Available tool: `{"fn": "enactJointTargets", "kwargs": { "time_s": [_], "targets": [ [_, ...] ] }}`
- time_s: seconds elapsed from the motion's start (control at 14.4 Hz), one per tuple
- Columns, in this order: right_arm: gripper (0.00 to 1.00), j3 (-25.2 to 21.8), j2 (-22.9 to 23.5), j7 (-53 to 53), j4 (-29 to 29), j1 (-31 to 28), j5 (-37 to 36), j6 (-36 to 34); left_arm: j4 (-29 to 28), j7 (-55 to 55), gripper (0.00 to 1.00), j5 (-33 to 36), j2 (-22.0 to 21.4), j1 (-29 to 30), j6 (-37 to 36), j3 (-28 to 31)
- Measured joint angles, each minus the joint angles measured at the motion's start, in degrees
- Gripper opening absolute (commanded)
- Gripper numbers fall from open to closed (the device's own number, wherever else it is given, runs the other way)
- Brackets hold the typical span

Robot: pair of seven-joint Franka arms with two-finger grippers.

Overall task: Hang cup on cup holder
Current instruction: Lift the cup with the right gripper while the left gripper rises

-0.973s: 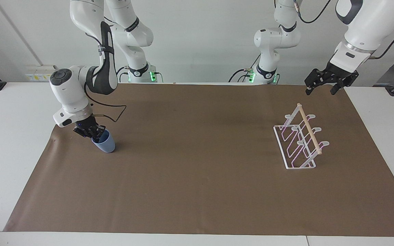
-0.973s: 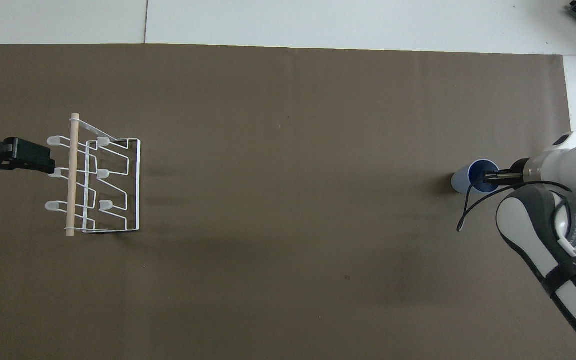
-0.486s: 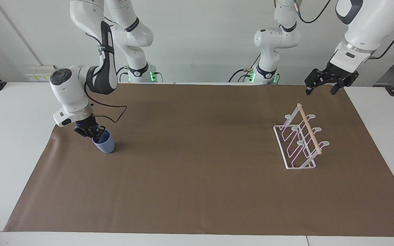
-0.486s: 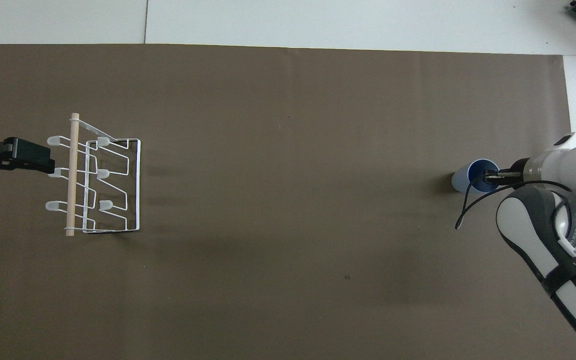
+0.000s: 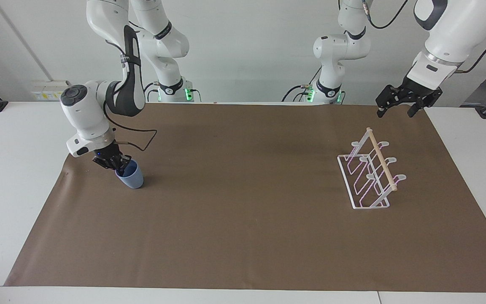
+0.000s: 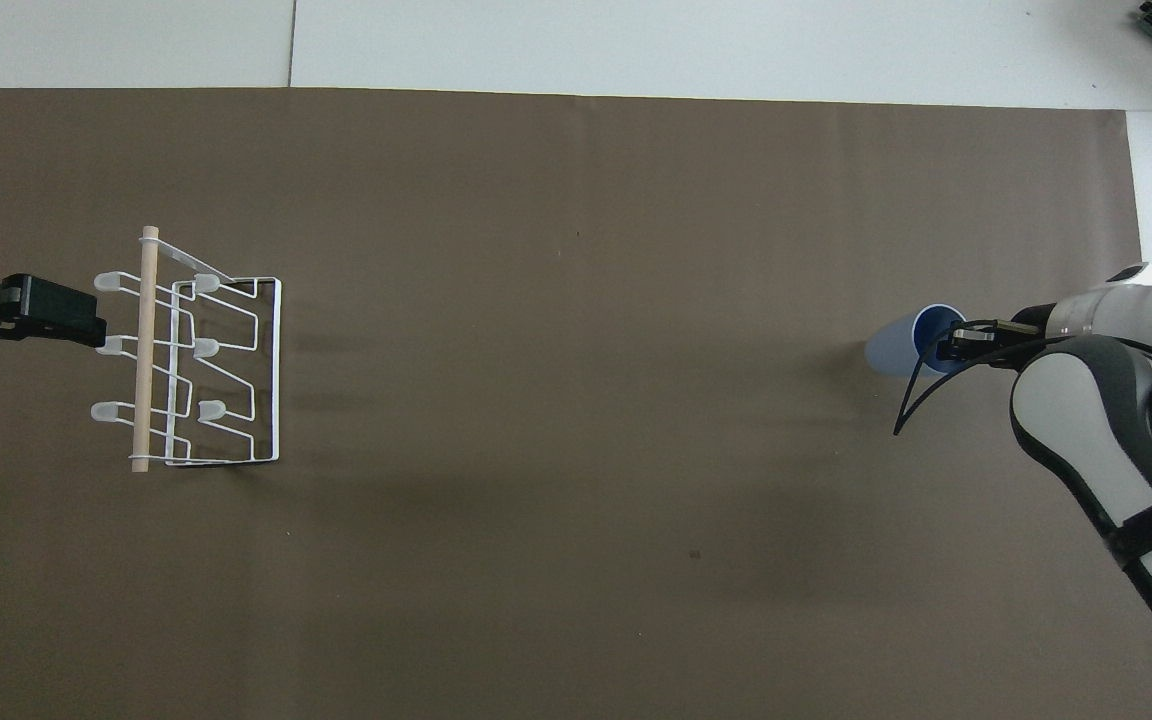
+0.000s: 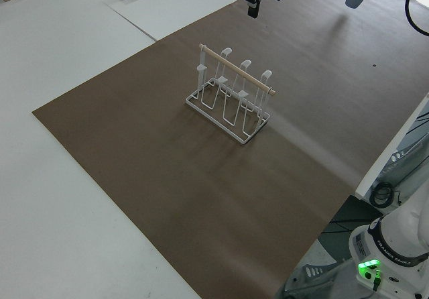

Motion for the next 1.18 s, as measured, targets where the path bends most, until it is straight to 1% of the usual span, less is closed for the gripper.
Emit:
{"fn": "enactJointTargets", "kwargs": {
  "time_s": [0.21,0.35,0.42,0.56,0.69,0.83,1.04,1.18],
  "targets": [
    [0.00,1.56,0.03,0.00,1.80,0.06,5.40,-3.52,0.02,-0.30,1.00,-1.16,-0.18,2.25,0.03,0.09],
    [0.00,2.95,0.03,-0.24,3.70,0.11,8.56,-6.86,0.08,-2.72,1.00,-5.07,-0.49,3.80,-0.31,0.36],
    [0.00,3.45,0.03,-1.48,4.34,0.17,10.35,-8.45,0.15,-4.84,1.00,-6.63,-0.69,4.19,-0.69,0.41],
    [0.00,3.75,0.04,-7.35,5.24,0.19,15.70,-12.61,0.17,-9.14,1.00,-9.70,-1.00,4.21,-1.03,0.21],
    [0.00,3.65,0.04,-12.94,6.54,0.07,23.91,-18.92,0.17,-14.13,1.00,-15.69,-1.05,4.25,-1.32,0.33],
    [0.00,3.58,-0.08,-15.35,7.84,-0.01,31.13,-23.57,0.16,-19.81,1.00,-20.68,-1.05,4.58,-1.54,0.37],
    [0.00,3.56,-0.63,-18.33,10.43,-0.04,36.07,-29.88,-1.05,-26.55,1.00,-27.98,-1.39,4.88,-0.75,0.44],
    [0.00,3.57,-1.44,-19.22,12.03,-0.04,38.03,-32.66,-6.36,-29.03,1.00,-34.18,-3.25,4.91,2.93,0.48]
  ]
}}
